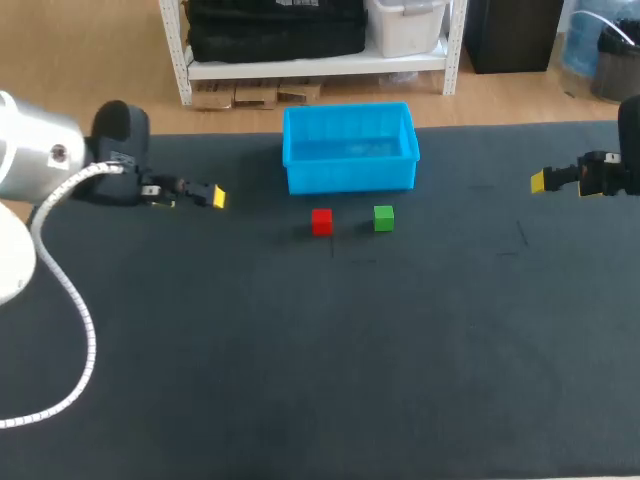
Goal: Use the left arm to pick the red cube and place it into the blue plastic box first, then use the right arm to grasp the green cube and put it into the same blue plastic box after the first action is fully finished.
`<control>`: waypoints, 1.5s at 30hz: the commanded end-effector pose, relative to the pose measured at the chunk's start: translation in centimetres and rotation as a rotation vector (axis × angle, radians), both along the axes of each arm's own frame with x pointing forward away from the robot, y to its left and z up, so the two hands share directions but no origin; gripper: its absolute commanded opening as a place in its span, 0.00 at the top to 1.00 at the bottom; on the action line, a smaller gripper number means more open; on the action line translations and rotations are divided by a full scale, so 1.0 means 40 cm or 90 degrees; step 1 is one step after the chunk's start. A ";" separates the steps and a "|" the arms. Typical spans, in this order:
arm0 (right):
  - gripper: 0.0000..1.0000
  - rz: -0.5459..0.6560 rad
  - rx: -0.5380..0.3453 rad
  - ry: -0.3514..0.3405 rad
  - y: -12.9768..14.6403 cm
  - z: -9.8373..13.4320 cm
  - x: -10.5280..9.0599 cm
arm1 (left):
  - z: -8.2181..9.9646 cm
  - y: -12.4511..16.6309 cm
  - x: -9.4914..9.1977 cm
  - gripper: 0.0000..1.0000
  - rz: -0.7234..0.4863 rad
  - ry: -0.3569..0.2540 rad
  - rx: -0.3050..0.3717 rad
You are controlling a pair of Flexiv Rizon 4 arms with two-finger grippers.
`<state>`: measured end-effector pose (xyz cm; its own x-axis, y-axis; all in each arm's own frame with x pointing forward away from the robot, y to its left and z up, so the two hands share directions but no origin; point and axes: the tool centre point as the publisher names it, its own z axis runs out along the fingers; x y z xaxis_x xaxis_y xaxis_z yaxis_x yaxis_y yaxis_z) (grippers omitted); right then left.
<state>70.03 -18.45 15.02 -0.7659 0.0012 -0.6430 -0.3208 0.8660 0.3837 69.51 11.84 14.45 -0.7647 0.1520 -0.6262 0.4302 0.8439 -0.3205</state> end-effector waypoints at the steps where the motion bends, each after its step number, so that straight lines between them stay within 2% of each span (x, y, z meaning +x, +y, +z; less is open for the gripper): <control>1: 0.00 0.000 0.000 0.000 -0.001 0.000 0.000 | -0.009 -0.049 0.021 0.00 0.034 0.022 0.083; 9: 0.00 0.000 0.000 0.000 -0.001 0.000 0.000 | -0.040 -0.114 0.016 0.00 0.033 0.052 0.122; 12: 0.00 0.000 0.000 0.000 -0.001 0.000 0.000 | -0.043 -0.137 0.009 0.00 0.023 0.064 0.113; 14: 0.00 0.000 0.000 0.000 -0.001 0.000 0.000 | -0.038 -0.151 0.005 0.00 0.011 0.084 0.077; 45: 0.00 0.000 0.000 0.000 -0.001 0.000 0.000 | -0.042 -0.165 0.008 0.00 0.012 0.083 0.091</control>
